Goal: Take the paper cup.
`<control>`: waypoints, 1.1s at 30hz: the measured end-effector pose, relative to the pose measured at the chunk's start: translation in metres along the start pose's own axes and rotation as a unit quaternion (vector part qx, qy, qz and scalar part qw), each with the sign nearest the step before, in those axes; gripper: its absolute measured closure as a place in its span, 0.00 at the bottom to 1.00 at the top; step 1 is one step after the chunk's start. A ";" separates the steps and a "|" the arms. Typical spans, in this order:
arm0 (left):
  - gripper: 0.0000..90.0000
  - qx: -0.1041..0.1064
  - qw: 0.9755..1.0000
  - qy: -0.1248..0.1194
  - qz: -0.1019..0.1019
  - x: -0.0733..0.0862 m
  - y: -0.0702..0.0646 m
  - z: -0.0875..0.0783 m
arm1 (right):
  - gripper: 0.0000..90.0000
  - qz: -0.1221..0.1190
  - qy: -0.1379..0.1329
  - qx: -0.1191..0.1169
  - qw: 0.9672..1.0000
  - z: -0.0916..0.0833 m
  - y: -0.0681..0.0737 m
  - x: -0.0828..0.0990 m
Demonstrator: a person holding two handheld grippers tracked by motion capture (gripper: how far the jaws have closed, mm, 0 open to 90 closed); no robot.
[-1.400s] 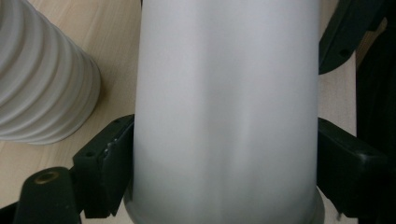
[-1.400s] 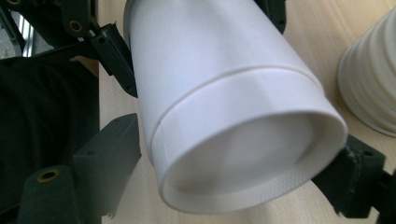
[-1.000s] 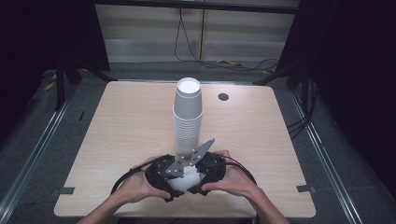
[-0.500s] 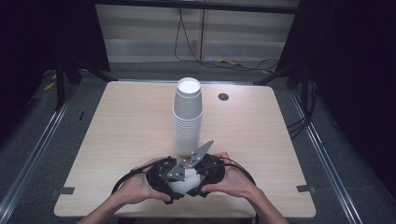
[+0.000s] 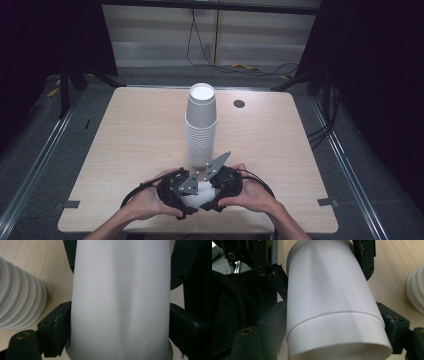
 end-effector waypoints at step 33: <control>0.18 0.072 0.968 -0.213 -0.109 -0.005 0.024 -0.058 | 0.24 0.019 -0.030 0.047 0.998 -0.020 -0.009 0.009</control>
Point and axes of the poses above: each handheld gripper's, and its own axes: z roughly forward along the jaws, x roughly out of its underside, y roughly to its left, the point moved 7 cm from there along z, roughly forward along the jaws, and after that the axes turned 14 degrees about -z, right-handed, at the moved point
